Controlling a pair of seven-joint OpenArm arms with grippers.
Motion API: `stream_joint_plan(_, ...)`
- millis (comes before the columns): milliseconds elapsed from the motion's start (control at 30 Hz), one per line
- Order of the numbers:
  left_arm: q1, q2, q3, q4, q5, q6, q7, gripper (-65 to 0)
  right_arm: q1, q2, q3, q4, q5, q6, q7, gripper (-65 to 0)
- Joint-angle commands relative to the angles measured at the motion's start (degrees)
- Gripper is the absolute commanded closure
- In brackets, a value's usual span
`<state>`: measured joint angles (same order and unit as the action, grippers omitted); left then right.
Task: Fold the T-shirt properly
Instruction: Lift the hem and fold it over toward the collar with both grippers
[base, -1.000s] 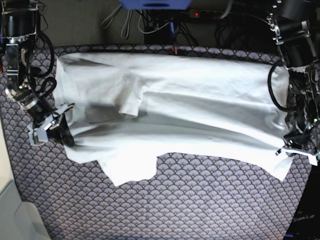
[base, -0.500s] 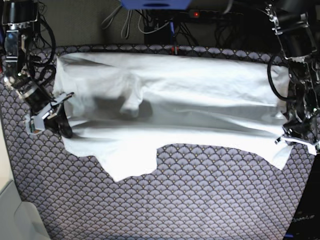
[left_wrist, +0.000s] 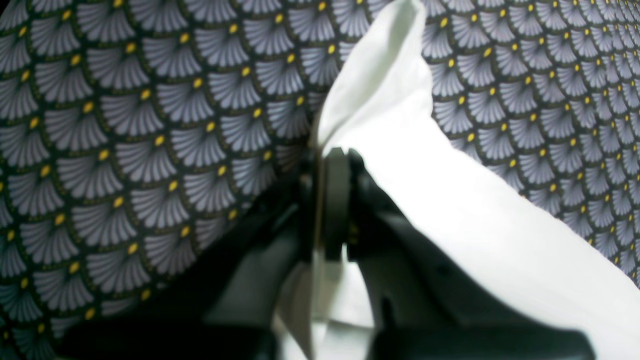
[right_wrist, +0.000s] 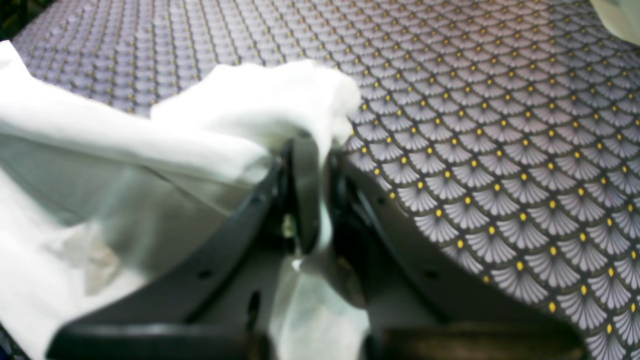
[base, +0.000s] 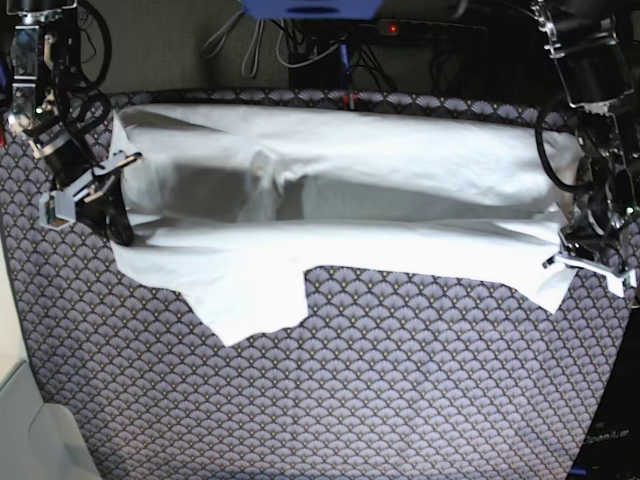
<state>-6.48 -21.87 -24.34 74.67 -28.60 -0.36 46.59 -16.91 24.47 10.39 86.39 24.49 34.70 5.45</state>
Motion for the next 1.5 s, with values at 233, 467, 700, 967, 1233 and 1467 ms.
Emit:
stream_joint_plan(233,0.02,-1.3,-1.02,7.57,-0.02,0.05,4.62,-0.3,-2.83,1.33,2.93,0.78,1.14,-0.28,4.26,0.0)
stream_joint_plan(467,-0.07,-1.12,-7.71,7.04,-0.02,-0.03,10.42,-0.4,-3.36,1.33,3.45,0.6,1.14,-0.28,4.35,0.0)
stream_joint_plan(700,-0.07,-1.21,-7.79,7.04,-0.02,-0.03,10.51,-0.5,-3.36,1.16,3.45,0.6,1.14,-0.28,4.35,0.0)
stream_joint_plan(967,1.78,-0.95,-7.71,7.3,-0.02,-0.03,10.6,-0.6,-4.68,1.25,3.54,0.6,1.14,-0.28,4.35,0.0)
stream_joint_plan(1233,4.68,-0.86,-7.62,7.13,-0.02,-0.03,10.6,-0.6,-6.79,1.07,3.45,0.6,1.14,-0.28,4.35,0.0)
stream_joint_plan(1467,5.82,0.73,-7.62,7.22,-0.02,-0.03,10.6,-0.6,-11.09,1.07,3.19,0.69,1.14,-0.28,4.35,0.0)
